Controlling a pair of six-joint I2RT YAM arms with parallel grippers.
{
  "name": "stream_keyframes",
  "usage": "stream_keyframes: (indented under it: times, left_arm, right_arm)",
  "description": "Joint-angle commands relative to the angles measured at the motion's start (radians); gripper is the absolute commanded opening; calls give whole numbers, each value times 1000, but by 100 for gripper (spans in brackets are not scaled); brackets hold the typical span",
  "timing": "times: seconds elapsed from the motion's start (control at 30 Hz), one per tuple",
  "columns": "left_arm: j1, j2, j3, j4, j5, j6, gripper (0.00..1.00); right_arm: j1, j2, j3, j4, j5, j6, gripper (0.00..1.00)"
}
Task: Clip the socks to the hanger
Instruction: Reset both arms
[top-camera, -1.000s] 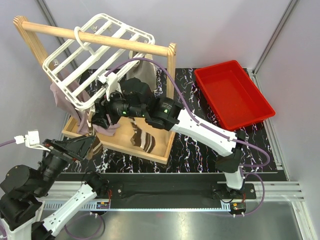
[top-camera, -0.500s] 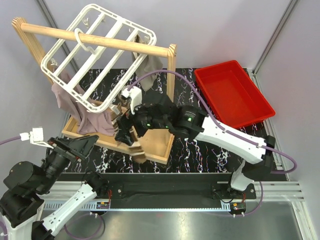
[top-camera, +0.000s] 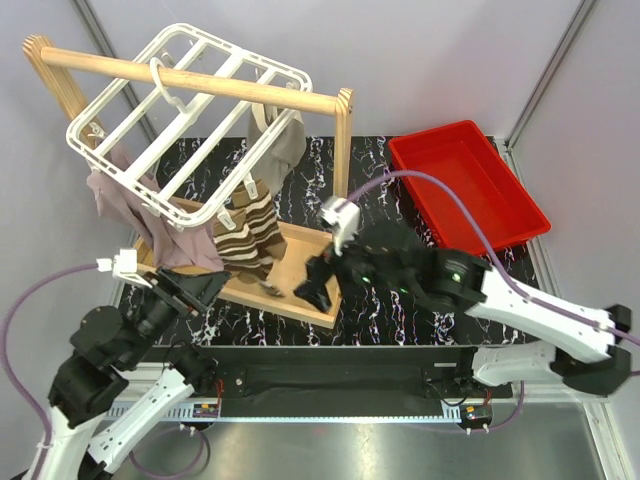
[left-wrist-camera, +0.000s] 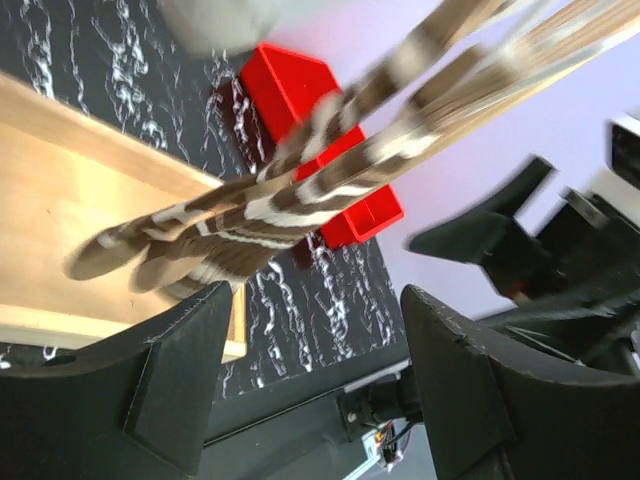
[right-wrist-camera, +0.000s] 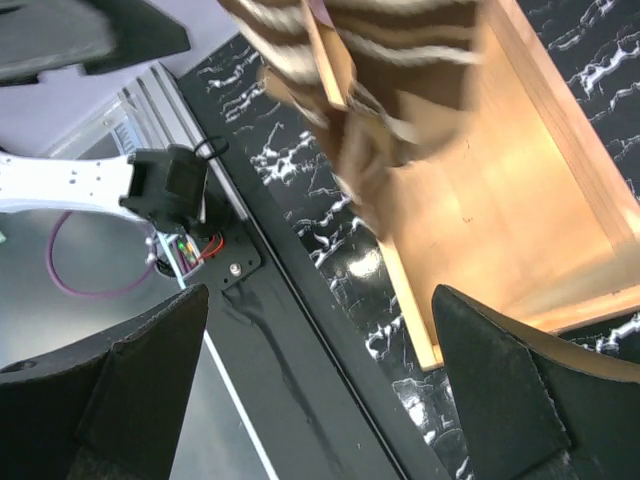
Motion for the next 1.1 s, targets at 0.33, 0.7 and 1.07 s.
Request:
stream_keyframes:
  times: [0.33,0.7,1.07]
  left_arm:
    - [-1,-362,-526,466,183,-174,84]
    - [-3,-371,-740,769,375,-188,92]
    - [-3,-337,-1127,1422,475,-384,97]
  right_arm:
    - [1,-656,-764,599,181,93,100]
    - [1,-1132,-1243,780,594,233,100]
    - [-2,-1235,-1429,690,679,461,100]
